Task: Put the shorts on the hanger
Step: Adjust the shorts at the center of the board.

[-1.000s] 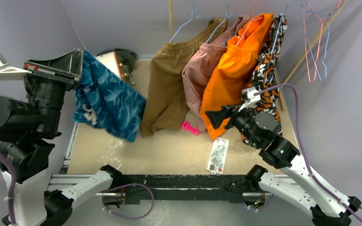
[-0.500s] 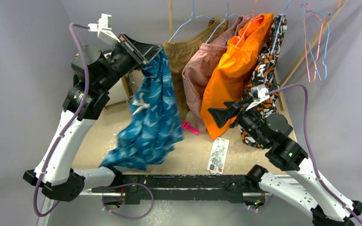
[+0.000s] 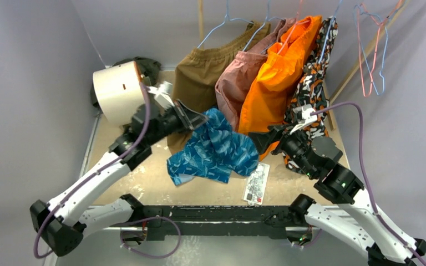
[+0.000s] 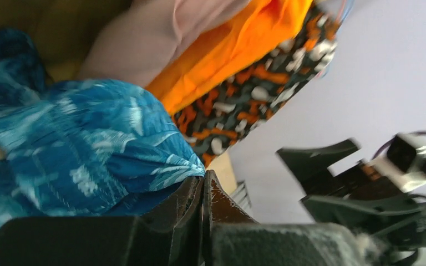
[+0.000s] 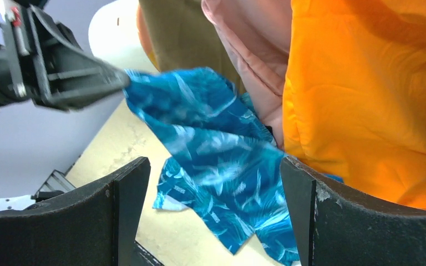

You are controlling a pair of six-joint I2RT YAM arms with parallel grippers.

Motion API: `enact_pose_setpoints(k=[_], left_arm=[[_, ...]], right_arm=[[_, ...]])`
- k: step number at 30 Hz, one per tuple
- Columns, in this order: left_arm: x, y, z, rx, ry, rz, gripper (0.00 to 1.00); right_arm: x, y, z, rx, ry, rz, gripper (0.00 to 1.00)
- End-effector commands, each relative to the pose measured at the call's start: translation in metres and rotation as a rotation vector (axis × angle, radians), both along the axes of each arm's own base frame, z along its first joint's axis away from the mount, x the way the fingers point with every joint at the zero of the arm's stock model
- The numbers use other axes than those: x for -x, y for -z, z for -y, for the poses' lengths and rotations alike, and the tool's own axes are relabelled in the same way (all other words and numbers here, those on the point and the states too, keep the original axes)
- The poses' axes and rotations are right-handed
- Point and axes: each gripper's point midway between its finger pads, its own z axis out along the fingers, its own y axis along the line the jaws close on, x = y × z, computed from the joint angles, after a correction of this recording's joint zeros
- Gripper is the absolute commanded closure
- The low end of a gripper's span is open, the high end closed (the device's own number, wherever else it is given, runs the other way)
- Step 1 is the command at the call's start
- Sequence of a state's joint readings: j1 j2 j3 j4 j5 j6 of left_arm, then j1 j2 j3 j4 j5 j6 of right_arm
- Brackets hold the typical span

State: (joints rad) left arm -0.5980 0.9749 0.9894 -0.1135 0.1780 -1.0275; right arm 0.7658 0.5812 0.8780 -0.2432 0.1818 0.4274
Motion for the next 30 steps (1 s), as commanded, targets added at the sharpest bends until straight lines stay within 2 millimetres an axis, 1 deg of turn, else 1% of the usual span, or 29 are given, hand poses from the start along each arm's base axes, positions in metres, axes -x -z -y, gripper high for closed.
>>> enact_pose_setpoints(k=[1,5,10,13,15,17,18,19,21,22,23,24,26,30], left_arm=[[0.021,-0.001,0.041,-0.028,0.097,0.101,1.0],[0.035,0.024,0.074,-0.147,0.181,0.114,1.0],[0.051,0.054,0.111,-0.22,0.271,0.13,1.0],[0.064,0.082,0.141,-0.253,0.342,0.108,1.0],[0.08,0.106,0.162,-0.295,0.408,0.091,1.0],[0.091,0.132,0.177,-0.364,0.44,0.062,0.92],[0.094,0.142,0.18,-0.403,0.44,0.056,0.84],[0.095,0.148,0.18,-0.437,0.432,0.062,0.73],[0.094,0.15,0.173,-0.467,0.402,0.075,0.54],[0.092,0.147,0.167,-0.471,0.379,0.087,0.45],[0.088,0.145,0.158,-0.484,0.347,0.1,0.4],[0.085,0.138,0.147,-0.493,0.313,0.118,0.36],[0.078,0.133,0.125,-0.543,0.248,0.141,0.3],[0.066,0.125,0.08,-0.664,0.134,0.166,0.26]], right_arm=[[-0.004,-0.005,0.011,0.014,0.058,0.012,0.11],[-0.003,-0.002,0.022,0.016,0.099,0.009,0.11],[0.001,-0.001,0.039,0.007,0.159,0.002,0.11],[0.005,-0.003,0.048,-0.007,0.183,0.007,0.11],[0.007,-0.003,0.052,-0.013,0.194,0.008,0.11],[0.008,-0.002,0.052,-0.019,0.194,0.004,0.11],[0.008,-0.001,0.052,-0.019,0.191,0.001,0.11],[0.009,0.001,0.051,-0.017,0.187,-0.004,0.11],[0.009,0.003,0.05,-0.009,0.183,-0.013,0.11],[0.009,0.004,0.05,-0.005,0.183,-0.015,0.11],[0.009,0.004,0.051,0.0,0.185,-0.016,0.11],[0.009,0.004,0.051,0.004,0.184,-0.016,0.11],[0.008,0.004,0.051,0.006,0.188,-0.013,0.11],[0.004,0.008,0.044,0.013,0.172,-0.018,0.11]])
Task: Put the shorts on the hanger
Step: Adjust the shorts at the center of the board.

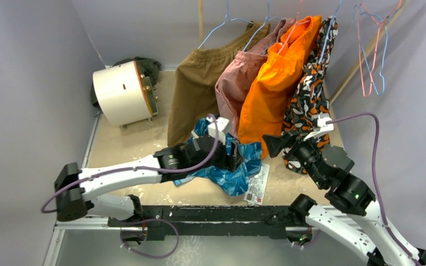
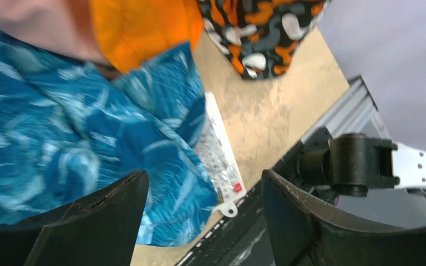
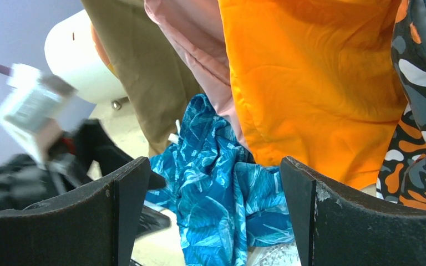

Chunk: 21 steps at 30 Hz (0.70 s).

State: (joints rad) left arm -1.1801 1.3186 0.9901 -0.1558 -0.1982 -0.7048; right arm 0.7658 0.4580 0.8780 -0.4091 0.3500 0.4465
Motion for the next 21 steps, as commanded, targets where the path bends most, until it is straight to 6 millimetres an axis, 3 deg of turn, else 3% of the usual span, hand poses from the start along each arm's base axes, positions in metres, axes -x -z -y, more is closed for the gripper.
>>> enact_pose_setpoints(k=[1,6,9,15,18,21], left_arm=[[-0.029,-0.025,-0.057,-0.104,-0.175,0.146,0.25],[-0.069,-0.018,-0.128,-0.186,-0.38,0.098,0.23],[-0.082,-0.002,-0.161,-0.245,-0.479,0.048,0.24],[-0.085,0.018,-0.183,-0.233,-0.582,0.003,0.29],[-0.082,0.023,-0.185,-0.211,-0.591,-0.006,0.29],[-0.081,0.026,-0.192,-0.217,-0.62,-0.008,0.31]], right_arm=[[-0.007,-0.002,-0.009,-0.009,-0.007,0.005,0.11],[-0.02,0.011,-0.035,0.009,-0.053,-0.045,0.12],[-0.024,0.034,-0.063,0.037,-0.149,-0.117,0.13],[-0.024,0.106,-0.111,0.026,-0.285,-0.313,0.2],[-0.024,0.118,-0.127,0.033,-0.29,-0.334,0.21],[-0.021,0.112,-0.143,0.055,-0.288,-0.308,0.21]])
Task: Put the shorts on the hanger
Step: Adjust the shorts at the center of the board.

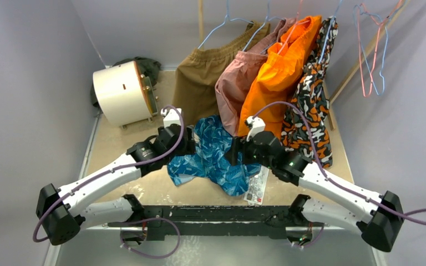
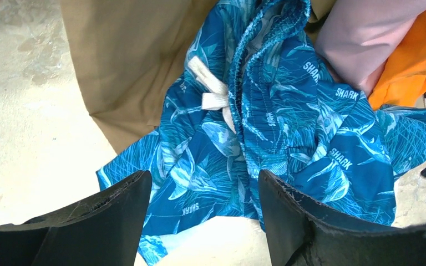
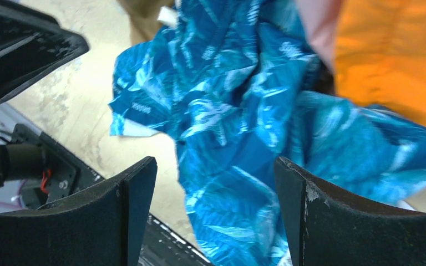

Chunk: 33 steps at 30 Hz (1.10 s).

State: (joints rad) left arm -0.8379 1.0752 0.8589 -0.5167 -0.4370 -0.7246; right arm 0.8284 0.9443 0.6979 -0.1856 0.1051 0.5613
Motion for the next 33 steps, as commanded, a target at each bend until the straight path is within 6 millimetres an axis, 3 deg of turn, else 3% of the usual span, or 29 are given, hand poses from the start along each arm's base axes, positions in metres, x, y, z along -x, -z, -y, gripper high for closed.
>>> enact_pose_setpoints(k=[1,5,12,16,18,20,24,28,31,33], left_arm=[[-0.004,-0.011,-0.013,0.037,-0.086,0.046,0.31],[-0.001,-0.021,-0.034,0.031,-0.155,0.089,0.32],[0.004,-0.034,-0.05,0.048,-0.195,0.133,0.31],[0.005,-0.029,-0.054,0.036,-0.211,0.122,0.32],[0.006,-0.028,-0.054,0.038,-0.211,0.119,0.32],[0.007,-0.028,-0.054,0.044,-0.212,0.12,0.32],[0.007,-0.028,-0.055,0.05,-0.218,0.121,0.32],[0.007,-0.026,-0.055,0.05,-0.219,0.12,0.32],[0.007,-0.023,-0.054,0.057,-0.22,0.117,0.32],[0.007,-0.019,-0.052,0.059,-0.218,0.109,0.32]], right_arm=[[-0.002,-0.046,-0.038,-0.111,-0.014,0.109,0.21],[0.001,-0.042,-0.052,-0.015,0.017,0.129,0.21],[-0.009,0.023,-0.036,0.265,0.144,0.034,0.21],[-0.01,0.04,-0.029,0.353,0.159,0.018,0.32],[-0.01,0.039,-0.027,0.366,0.155,0.017,0.43],[-0.011,0.031,-0.02,0.376,0.177,0.033,0.61],[-0.011,-0.009,0.001,0.318,0.238,0.094,0.83],[-0.011,-0.043,0.042,0.279,0.348,0.156,0.99],[-0.012,-0.038,0.066,0.3,0.403,0.128,1.0],[-0.009,-0.037,0.061,0.273,0.358,0.113,0.97]])
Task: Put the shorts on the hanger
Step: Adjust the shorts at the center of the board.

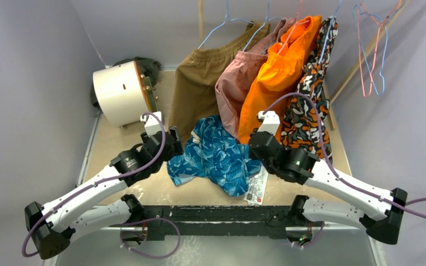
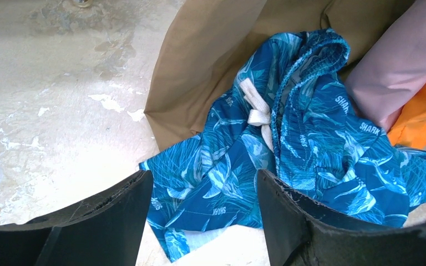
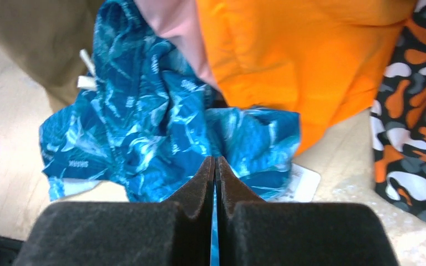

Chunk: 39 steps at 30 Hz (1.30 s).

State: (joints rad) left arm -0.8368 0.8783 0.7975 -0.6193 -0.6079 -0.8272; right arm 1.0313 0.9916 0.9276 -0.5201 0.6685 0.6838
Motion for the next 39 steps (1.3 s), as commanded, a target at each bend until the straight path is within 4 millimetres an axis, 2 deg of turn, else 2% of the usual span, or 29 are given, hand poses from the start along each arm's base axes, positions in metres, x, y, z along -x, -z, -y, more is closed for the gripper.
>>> enact_pose_setpoints(k=[1,3,5,7,10,15,18,27,34,39], left_arm=[[-0.003,0.002,-0.001,0.028,-0.028,0.018,0.32],[-0.003,0.005,0.0,0.032,-0.023,0.012,0.32],[-0.002,0.008,0.0,0.031,-0.024,0.006,0.32],[-0.002,0.008,0.0,0.031,-0.025,0.004,0.33],[0.0,0.009,-0.002,0.033,-0.026,0.002,0.33],[0.002,0.01,-0.005,0.027,-0.03,-0.001,0.33],[0.004,0.012,-0.006,0.027,-0.03,-0.005,0.33],[0.004,0.02,-0.002,0.03,-0.021,-0.021,0.33],[0.005,0.022,-0.001,0.037,-0.019,-0.026,0.33],[0.005,0.023,-0.002,0.038,-0.02,-0.029,0.33]], right_arm=[[0.001,0.002,0.009,0.023,-0.022,-0.007,0.86],[0.005,-0.014,-0.027,-0.066,-0.221,0.045,0.58],[0.011,-0.023,-0.049,-0.142,-0.311,0.067,0.48],[0.01,-0.026,-0.061,-0.15,-0.348,0.075,0.44],[0.005,-0.015,-0.075,-0.097,-0.373,0.046,0.44],[-0.003,0.029,-0.087,0.03,-0.376,-0.053,0.53],[-0.001,0.043,-0.095,0.036,-0.405,-0.086,0.55],[0.002,0.069,-0.093,0.096,-0.412,-0.149,0.64],[0.003,0.079,-0.088,0.133,-0.395,-0.176,0.61],[0.003,0.089,-0.084,0.163,-0.384,-0.197,0.64]])
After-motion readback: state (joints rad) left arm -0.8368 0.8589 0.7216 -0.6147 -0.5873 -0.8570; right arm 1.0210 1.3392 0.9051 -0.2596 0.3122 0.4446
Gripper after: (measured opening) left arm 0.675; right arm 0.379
